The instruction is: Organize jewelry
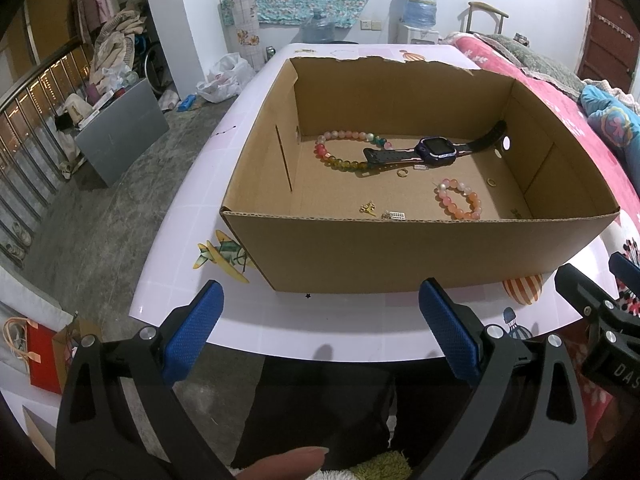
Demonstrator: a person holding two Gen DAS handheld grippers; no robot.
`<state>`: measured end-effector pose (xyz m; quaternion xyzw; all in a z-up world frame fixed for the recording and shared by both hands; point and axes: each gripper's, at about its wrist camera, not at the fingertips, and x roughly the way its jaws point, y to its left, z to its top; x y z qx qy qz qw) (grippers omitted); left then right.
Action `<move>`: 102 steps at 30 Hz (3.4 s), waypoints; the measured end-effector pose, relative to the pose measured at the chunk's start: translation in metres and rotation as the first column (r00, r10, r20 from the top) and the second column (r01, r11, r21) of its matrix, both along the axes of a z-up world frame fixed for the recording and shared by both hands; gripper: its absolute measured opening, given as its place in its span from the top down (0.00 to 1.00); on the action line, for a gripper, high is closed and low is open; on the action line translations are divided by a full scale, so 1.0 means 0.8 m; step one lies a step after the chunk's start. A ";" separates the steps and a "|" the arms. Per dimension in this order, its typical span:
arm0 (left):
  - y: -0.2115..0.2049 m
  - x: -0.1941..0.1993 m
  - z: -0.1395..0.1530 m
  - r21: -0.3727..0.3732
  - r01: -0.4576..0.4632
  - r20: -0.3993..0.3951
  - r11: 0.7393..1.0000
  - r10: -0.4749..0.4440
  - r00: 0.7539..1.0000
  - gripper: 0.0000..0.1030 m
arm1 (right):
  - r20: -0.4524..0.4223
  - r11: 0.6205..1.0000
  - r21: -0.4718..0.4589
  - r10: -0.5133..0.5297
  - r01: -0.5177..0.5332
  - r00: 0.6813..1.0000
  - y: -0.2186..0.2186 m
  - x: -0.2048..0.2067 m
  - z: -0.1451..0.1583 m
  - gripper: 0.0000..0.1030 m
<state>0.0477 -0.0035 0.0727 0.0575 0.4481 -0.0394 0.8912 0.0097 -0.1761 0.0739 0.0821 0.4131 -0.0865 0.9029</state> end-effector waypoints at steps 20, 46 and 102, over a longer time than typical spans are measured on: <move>0.003 -0.002 0.001 0.000 -0.002 -0.005 1.000 0.002 1.000 0.08 | -0.001 1.000 0.001 0.000 0.000 1.000 0.000 0.000 0.000 0.07; 0.014 -0.008 0.001 0.007 -0.011 -0.015 1.000 0.011 1.000 0.08 | -0.004 1.000 0.005 0.000 0.000 1.000 -0.001 0.002 -0.001 0.07; 0.035 -0.003 -0.036 0.077 -0.097 -0.161 0.992 0.109 0.981 0.08 | -0.056 1.000 0.030 0.000 0.002 0.998 -0.003 0.005 -0.021 0.07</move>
